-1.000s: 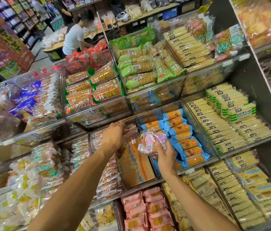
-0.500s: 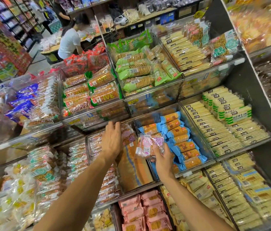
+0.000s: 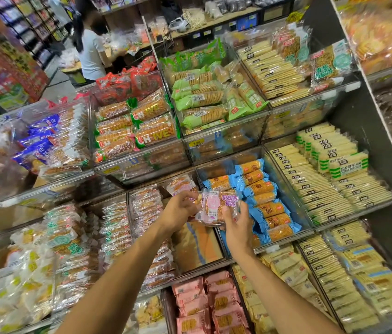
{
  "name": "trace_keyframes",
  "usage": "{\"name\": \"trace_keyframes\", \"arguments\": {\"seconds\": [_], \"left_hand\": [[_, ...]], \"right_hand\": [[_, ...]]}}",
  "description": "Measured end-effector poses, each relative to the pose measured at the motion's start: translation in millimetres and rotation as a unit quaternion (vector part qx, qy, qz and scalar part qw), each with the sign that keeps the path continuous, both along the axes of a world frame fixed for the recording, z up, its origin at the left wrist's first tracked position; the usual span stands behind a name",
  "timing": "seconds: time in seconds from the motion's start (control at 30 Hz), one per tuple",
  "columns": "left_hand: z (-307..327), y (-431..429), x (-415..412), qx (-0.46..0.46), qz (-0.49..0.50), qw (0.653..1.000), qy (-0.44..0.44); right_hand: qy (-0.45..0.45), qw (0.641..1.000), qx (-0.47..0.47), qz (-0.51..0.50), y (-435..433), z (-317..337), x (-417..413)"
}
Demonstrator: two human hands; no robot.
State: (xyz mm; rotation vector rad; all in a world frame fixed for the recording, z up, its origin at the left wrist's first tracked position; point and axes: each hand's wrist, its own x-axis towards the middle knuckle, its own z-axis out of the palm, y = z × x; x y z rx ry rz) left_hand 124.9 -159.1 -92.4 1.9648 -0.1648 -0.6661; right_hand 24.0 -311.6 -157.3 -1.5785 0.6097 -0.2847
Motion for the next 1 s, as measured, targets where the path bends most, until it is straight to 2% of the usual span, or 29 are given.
{"name": "trace_keyframes", "arguments": {"seconds": [0.1, 0.2, 0.33, 0.53, 0.7, 0.83, 1.0], "left_hand": [[2.9, 5.0, -3.9, -0.041, 0.047, 0.998, -0.002], [6.0, 16.7, -3.2, -0.017, 0.054, 0.997, -0.055], [13.7, 23.0, -5.8, -0.003, 0.057, 0.995, -0.085], [19.7, 22.7, -7.9, 0.010, 0.041, 0.997, -0.062], [27.3, 18.8, -15.4, -0.040, 0.037, 0.999, 0.006], [23.7, 20.4, -13.7, -0.025, -0.004, 1.000, -0.010], [22.5, 22.7, -8.3, -0.017, -0.030, 0.999, -0.010]], "right_hand": [[-0.021, 0.999, -0.023, 0.011, 4.3, 0.3, -3.5], [-0.029, 0.999, -0.038, 0.008, 6.2, -3.5, -3.1], [-0.025, 0.999, -0.030, 0.024, 9.5, -8.6, -0.8], [-0.044, 0.997, -0.056, 0.035, 12.1, -4.0, -3.9], [-0.073, 0.997, -0.031, -0.021, 8.8, -4.7, -2.8], [-0.122, 0.990, -0.064, -0.005, 7.0, -11.5, -3.1], [-0.123, 0.991, -0.048, 0.005, 6.2, -10.2, -5.2]]}}
